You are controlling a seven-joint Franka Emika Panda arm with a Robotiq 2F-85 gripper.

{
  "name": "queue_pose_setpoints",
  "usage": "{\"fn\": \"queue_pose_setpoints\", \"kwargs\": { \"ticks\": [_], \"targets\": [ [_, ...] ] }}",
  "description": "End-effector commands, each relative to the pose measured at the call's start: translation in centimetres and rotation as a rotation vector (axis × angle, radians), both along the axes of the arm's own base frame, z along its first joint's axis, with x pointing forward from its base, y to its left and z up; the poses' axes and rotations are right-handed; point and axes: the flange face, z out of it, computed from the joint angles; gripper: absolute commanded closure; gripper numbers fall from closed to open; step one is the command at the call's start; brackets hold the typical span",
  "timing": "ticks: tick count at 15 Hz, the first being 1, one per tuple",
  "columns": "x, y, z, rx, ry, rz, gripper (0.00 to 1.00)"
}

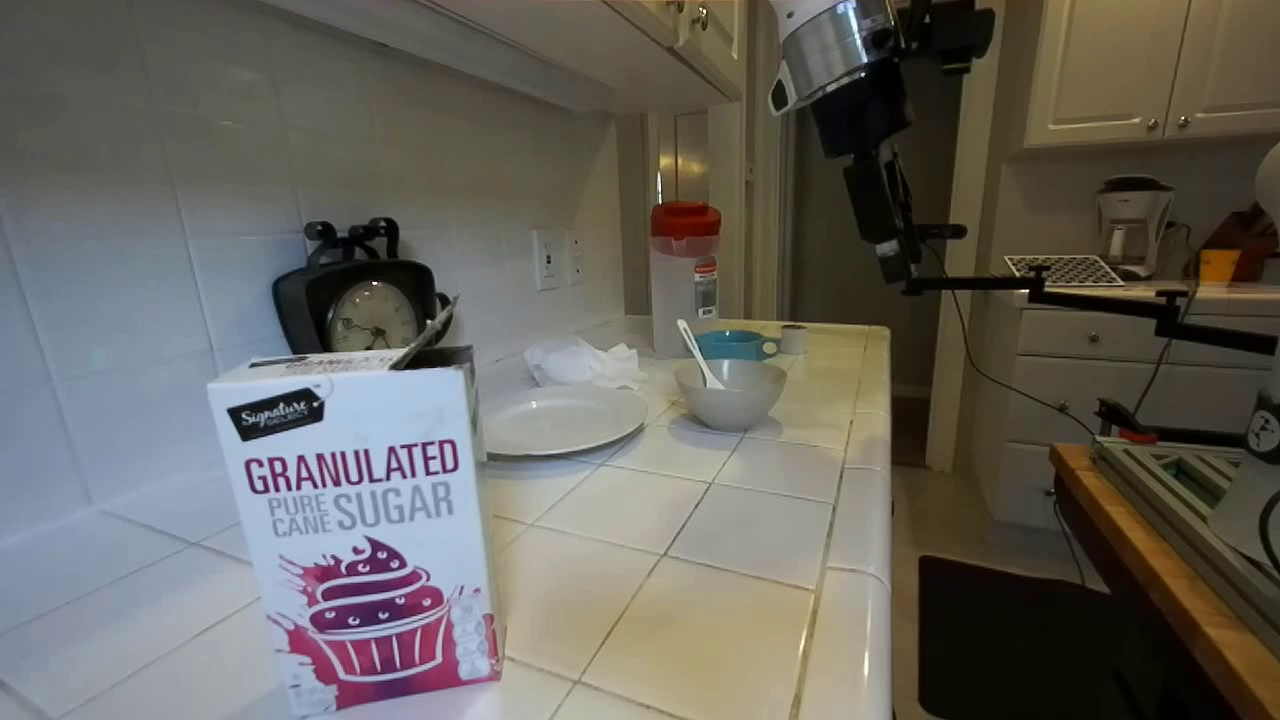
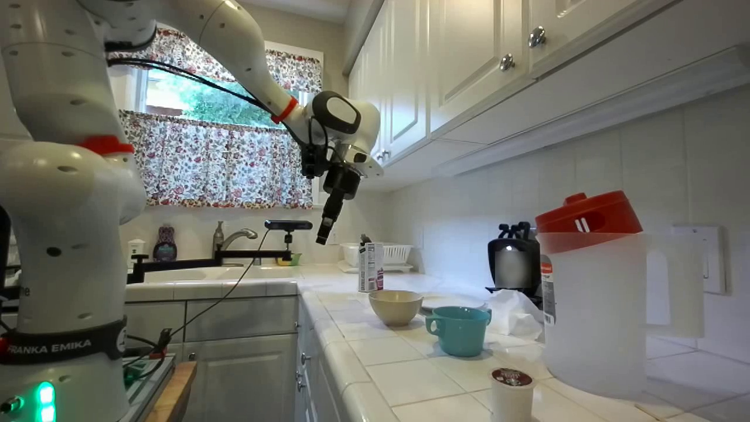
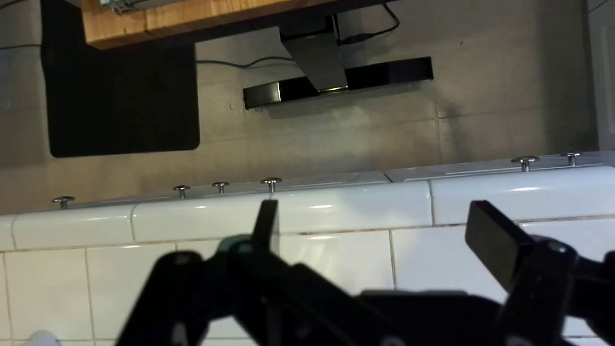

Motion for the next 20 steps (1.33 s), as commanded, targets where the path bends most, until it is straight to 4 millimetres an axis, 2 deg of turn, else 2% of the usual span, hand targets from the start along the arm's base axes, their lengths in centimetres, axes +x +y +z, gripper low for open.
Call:
{"fn": "queue_pose_setpoints", "kwargs": {
  "ticks": [1,8,13,20],
  "targets": [
    [0.4,-0.7,-0.1,0.008,-0.022,0.027,0.00],
    [1.7,-6.1,0.7,0.149,-0.202,0.193,0.00],
    [1.4,-10.4,0.9,0.226,-0.311,0.267,0.00],
    [2.2,-13.7,1.4,0.286,-0.482,0.307,0.00]
  ]
}}
